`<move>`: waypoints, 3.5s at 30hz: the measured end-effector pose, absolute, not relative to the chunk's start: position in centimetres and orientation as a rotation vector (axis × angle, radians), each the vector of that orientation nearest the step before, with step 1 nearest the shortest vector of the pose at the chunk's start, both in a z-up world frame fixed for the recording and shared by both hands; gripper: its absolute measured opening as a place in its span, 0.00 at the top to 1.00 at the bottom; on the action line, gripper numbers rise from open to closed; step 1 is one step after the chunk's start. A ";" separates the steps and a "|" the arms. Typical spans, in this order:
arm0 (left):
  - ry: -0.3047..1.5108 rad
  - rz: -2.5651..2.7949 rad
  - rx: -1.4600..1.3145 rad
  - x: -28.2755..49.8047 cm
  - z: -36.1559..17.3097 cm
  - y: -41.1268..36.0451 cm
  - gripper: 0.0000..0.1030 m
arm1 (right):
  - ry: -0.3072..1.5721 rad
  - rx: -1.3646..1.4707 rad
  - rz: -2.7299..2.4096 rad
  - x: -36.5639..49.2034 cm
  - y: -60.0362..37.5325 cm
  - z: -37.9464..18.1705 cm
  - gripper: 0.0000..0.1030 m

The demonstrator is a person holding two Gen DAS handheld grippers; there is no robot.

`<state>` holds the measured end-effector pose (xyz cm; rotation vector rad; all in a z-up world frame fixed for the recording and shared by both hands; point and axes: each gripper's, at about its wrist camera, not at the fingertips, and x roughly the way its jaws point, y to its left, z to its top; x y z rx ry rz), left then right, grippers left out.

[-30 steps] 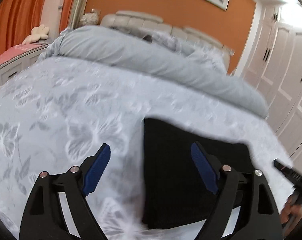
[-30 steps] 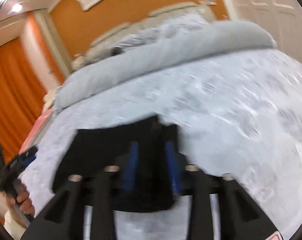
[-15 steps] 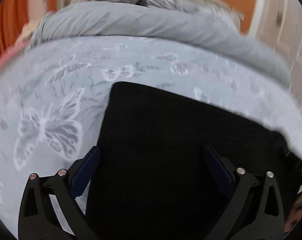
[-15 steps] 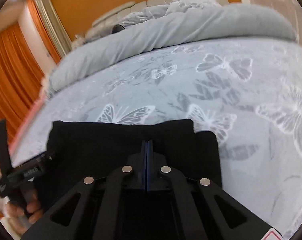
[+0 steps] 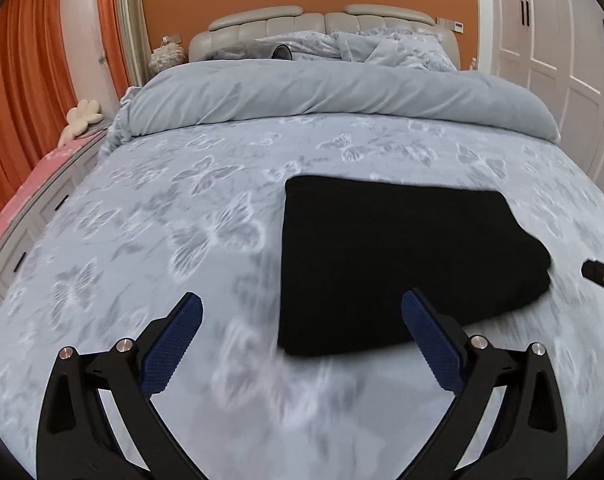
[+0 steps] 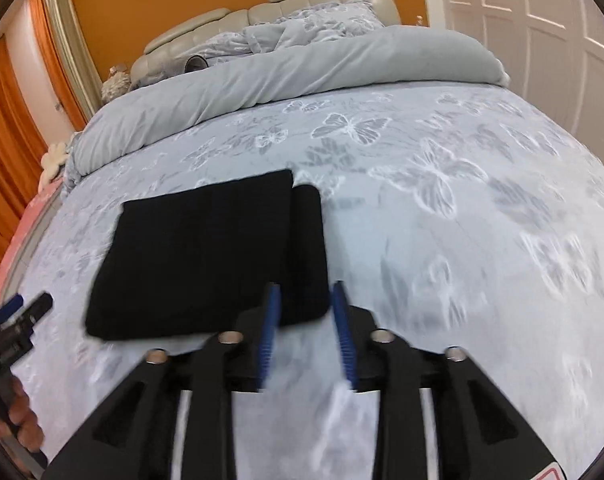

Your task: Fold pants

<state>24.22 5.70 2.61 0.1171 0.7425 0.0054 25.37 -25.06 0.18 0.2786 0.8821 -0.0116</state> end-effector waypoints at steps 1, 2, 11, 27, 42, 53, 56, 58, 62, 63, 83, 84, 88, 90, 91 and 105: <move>0.740 0.012 0.123 23.3 3.0 5.7 0.05 | 0.877 0.288 -0.001 23.8 -24.7 0.9 0.66; 0.737 0.017 0.136 21.3 3.5 5.7 0.05 | 0.870 0.287 0.005 22.6 -24.3 1.5 0.66; 0.781 -0.002 0.135 10.9 2.8 6.5 0.05 | 0.827 0.226 0.031 12.7 -20.4 2.5 0.54; 0.786 -0.024 0.148 7.4 -0.1 6.1 0.05 | 0.822 0.083 0.022 8.2 -18.8 0.9 0.46; 0.803 -0.033 0.127 7.6 -0.6 4.7 0.05 | 0.840 0.113 0.024 7.2 -18.6 0.5 0.44; 0.815 -0.024 0.124 7.8 -0.9 4.4 0.05 | 0.894 0.189 0.040 7.9 -19.0 -0.5 0.44; 0.821 -0.021 0.120 7.8 -1.2 4.3 0.05 | 0.898 0.194 0.049 8.1 -18.6 -0.6 0.44; 0.824 -0.012 0.122 7.9 -1.3 4.3 0.05 | 0.890 0.185 0.041 8.4 -18.3 -0.4 0.44; 0.848 0.011 0.108 8.5 -1.9 4.6 0.05 | 0.885 0.221 0.036 12.0 -18.8 0.4 0.44; 0.859 0.010 0.094 8.7 -1.9 4.8 0.05 | 0.887 0.231 0.038 13.2 -19.0 0.5 0.43; 0.915 0.027 -0.044 13.7 -2.0 7.6 0.05 | 1.011 0.169 -0.097 30.2 -22.0 -5.9 1.00; 0.922 0.021 -0.043 13.8 -2.2 7.4 0.05 | 1.068 0.122 -0.146 30.6 -22.6 -7.7 1.00; 0.933 0.032 -0.005 13.3 -2.8 6.4 0.05 | 1.000 0.239 -0.130 28.9 -24.4 -6.5 0.90; 0.922 0.026 0.004 12.8 -2.7 5.8 0.05 | 0.940 0.252 -0.088 28.5 -23.7 -4.1 0.79; 0.918 0.026 0.011 12.6 -2.6 5.6 0.05 | 0.938 0.244 -0.077 28.8 -23.3 -3.8 0.48; 0.928 0.011 0.051 13.3 -3.3 4.3 0.05 | 1.056 0.103 -0.084 30.3 -20.5 -6.9 1.00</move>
